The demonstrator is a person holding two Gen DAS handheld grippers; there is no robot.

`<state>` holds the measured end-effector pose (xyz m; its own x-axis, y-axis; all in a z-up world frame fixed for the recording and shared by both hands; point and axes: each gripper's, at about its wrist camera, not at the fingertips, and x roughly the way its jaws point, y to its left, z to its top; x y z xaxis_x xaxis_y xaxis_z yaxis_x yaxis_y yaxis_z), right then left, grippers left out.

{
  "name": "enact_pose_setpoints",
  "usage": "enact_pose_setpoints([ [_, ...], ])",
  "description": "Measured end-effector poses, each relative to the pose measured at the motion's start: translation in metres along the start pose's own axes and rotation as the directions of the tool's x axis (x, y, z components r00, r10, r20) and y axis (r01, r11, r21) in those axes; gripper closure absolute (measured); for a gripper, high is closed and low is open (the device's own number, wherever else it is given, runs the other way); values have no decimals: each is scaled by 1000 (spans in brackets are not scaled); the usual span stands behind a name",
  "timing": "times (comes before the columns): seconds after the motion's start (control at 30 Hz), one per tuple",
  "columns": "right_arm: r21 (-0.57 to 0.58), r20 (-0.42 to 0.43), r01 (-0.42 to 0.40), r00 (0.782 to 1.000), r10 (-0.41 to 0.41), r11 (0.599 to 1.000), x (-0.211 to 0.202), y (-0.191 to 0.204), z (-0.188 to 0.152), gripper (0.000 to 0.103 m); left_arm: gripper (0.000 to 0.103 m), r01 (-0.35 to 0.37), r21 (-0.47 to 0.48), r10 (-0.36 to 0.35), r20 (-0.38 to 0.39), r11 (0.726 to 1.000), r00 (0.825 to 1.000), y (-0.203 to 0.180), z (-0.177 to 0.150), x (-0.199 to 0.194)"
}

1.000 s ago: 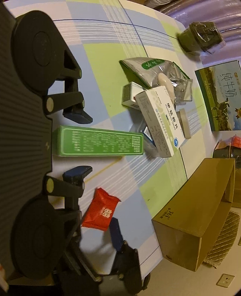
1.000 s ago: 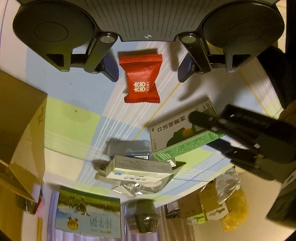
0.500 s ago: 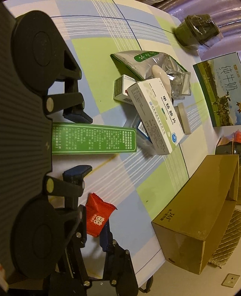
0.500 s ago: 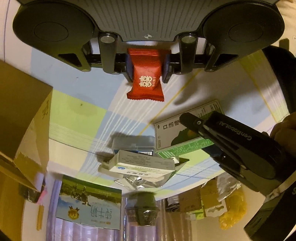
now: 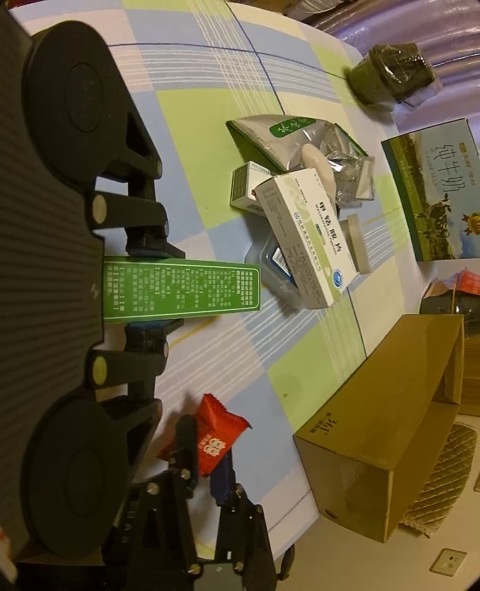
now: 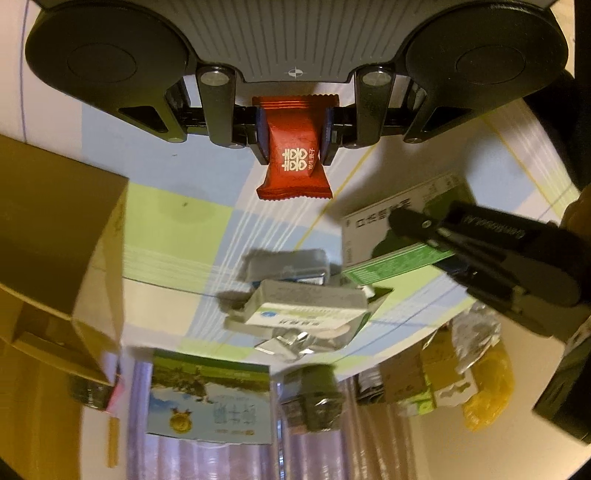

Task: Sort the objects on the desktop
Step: 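Carry both items to the cardboard box and open both tools to drop them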

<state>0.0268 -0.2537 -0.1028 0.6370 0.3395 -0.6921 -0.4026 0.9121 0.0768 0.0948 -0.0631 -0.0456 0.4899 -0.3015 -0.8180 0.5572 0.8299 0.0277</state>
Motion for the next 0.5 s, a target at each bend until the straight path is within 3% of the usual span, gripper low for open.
enact_pose_setpoints([
  [0.3,51,49,39,998,-41,998,-30,-7,5,78,78,12,-1,-12,27,1000,1000,-13,5,-19],
  [0.5,82,112,77,990,-86,994,-55,-21,22,78,78,29,17,-30,76,999,997,-27,29,-31],
])
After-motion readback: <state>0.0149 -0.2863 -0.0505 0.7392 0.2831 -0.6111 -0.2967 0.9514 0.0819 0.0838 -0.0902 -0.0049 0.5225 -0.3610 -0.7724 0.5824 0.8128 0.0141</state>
